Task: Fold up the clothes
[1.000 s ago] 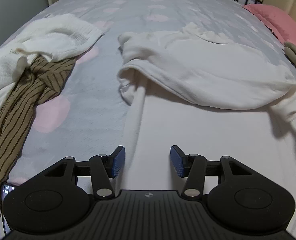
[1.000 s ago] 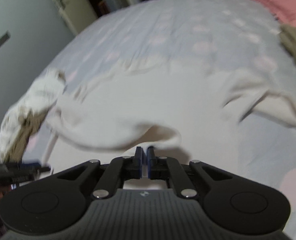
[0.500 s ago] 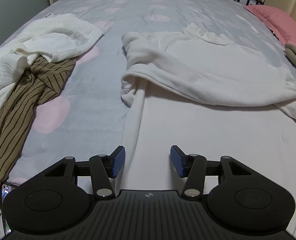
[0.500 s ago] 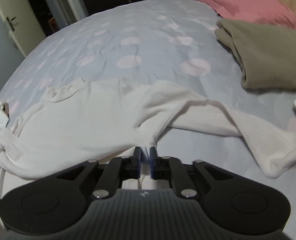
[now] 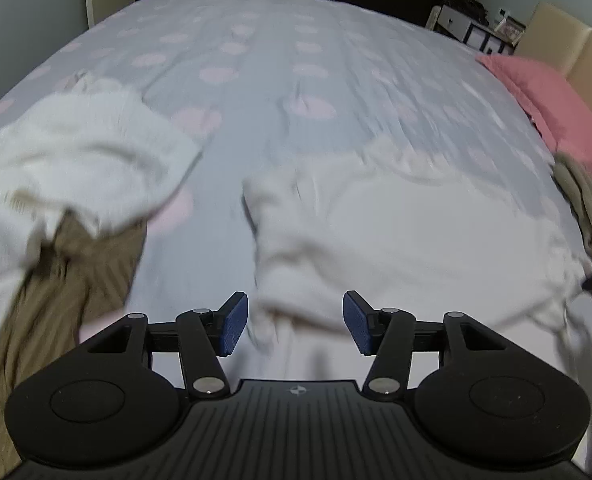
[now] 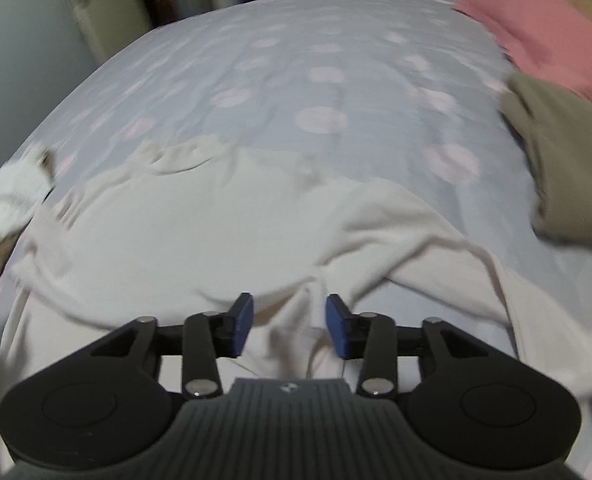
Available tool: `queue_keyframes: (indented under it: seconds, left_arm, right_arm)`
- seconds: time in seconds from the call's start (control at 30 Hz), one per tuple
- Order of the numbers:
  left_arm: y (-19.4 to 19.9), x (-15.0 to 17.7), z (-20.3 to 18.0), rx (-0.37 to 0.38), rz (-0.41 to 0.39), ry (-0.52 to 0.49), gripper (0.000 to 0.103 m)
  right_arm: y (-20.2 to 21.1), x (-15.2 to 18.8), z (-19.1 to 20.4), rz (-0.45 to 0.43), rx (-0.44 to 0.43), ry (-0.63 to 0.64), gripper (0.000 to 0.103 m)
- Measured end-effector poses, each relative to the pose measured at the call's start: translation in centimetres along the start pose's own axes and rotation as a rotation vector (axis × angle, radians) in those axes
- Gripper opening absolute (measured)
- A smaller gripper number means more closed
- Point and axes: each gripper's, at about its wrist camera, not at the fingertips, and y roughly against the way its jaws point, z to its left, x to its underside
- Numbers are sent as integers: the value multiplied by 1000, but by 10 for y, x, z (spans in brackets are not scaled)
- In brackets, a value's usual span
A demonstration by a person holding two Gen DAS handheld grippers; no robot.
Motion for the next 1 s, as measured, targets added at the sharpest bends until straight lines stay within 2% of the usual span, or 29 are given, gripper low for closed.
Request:
queue_keyframes:
  seconds: [0.07,0.17,0.23,0.3,0.43,0.47,0.5,0.53,0.57,0.6,0.63,0.67,0.8,0.93,1.0]
  left_arm:
    - [-16,-18,8,-4,-5,18,51]
    - [-42,-37,19,16,13,81,51]
    - [-58,-44,26,21,26,118,51]
    - [-72,-47,31,13,44,136,51]
    - [-96,-48,38,8,76,153,48]
    - [-98,-48,38,12,78,152,45]
    - [-99,-48,38,12,75,151,42]
    - [-100,-48,37,11,71,151,33]
    - [-100,-47,36,14,65,147,20]
    - [-99,-47,36,20,58,140,13]
    - [-98,-47,35,27,50,134,7]
    - [-95,-47,34,27,40,125,5]
    - [-82,-53,32,15,-27,109,4]
    - [-67,-64,38,-3,-113,144,4]
    - [-67,-68,38,-2,-125,166,4]
  right_arm:
    - [1,-5,-1,-17,-6,60,49]
    - [-3,-10,-9,-12,-28,85,49]
    - [-4,-12,-17,-2,-45,79,51]
    - [-7,-11,-26,3,-47,69,60]
    - [-28,-4,-45,42,-25,-10,59]
    - [-35,-1,-50,48,-30,-41,56]
    - [-41,1,-54,53,-38,-73,46]
    - [-46,2,-57,58,-55,-111,37]
    - [-50,2,-59,65,-76,-150,13]
    - [-49,1,-60,57,-93,-179,10]
    - [-48,-1,-59,43,-109,-202,9]
    - [-45,-4,-59,28,-106,-209,7]
    - [-31,-18,-57,-35,-62,-205,6]
    - [-18,-32,-56,-98,-18,-200,6]
    - [-16,-39,-57,-121,8,-208,6]
